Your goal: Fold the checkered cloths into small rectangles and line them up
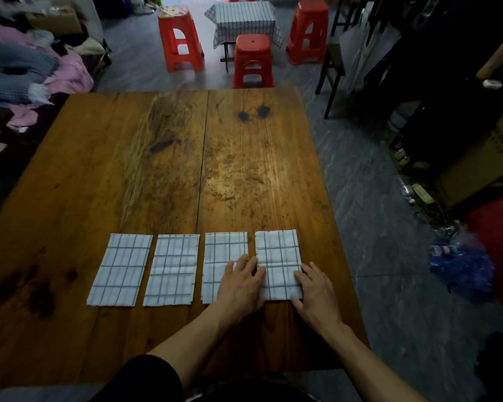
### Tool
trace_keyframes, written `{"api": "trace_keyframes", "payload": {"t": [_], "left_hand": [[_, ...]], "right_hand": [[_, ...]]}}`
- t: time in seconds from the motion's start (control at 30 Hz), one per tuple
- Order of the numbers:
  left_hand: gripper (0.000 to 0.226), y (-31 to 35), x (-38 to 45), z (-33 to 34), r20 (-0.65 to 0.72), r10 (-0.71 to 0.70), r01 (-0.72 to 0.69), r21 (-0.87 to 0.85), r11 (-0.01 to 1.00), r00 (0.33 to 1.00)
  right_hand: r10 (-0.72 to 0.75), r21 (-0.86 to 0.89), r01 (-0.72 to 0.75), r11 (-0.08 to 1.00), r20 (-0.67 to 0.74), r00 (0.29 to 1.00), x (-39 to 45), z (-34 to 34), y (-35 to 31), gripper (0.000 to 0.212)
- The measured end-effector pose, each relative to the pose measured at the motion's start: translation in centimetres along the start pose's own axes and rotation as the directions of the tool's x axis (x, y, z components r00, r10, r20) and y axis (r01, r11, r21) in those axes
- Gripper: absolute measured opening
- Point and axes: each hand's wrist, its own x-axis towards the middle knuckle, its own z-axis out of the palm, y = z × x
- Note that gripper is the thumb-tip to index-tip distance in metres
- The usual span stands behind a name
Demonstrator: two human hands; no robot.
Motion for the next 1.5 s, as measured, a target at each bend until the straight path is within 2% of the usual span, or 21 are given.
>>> {"api": "trace_keyframes", "payload": {"t": [1.03,1.13,1.27,1.43,1.5], "left_hand": [[0.066,-1.0,-0.4,-1.1,0.082,0.016,-0.014,-0.027,1.000,0.997],[0.068,-0.9,-0.4,-1.3,0.067,-0.009,0.014,-0.081,0.997,0.998],[0.063,-1.2,-0.3,-2.5,-0.010,-0.095,0.092,-0.167,0.982,0.995],[0.062,-2.8,-0.7,-5.4,-0.088,-0.236,0.208,-0.244,0.947,0.968],[0.062,-3.6,-1.0,-7.0,-0.135,-0.274,0.236,-0.245,0.940,0.952]], "right_hand": [[-0.002,-0.033,0.003,0.999,0.027,1.000,-0.2,-0.3,-0.4,0.061],[0.013,0.007,-0.013,1.000,0.026,1.000,-0.1,-0.6,-0.7,0.061],[0.019,0.094,-0.014,0.996,-0.053,0.998,0.7,-2.1,-1.4,0.059],[-0.053,0.226,0.100,0.969,-0.205,0.977,3.2,-5.5,-2.9,0.054],[-0.058,0.241,0.112,0.964,-0.221,0.973,4.1,-7.1,-4.0,0.055]]}}
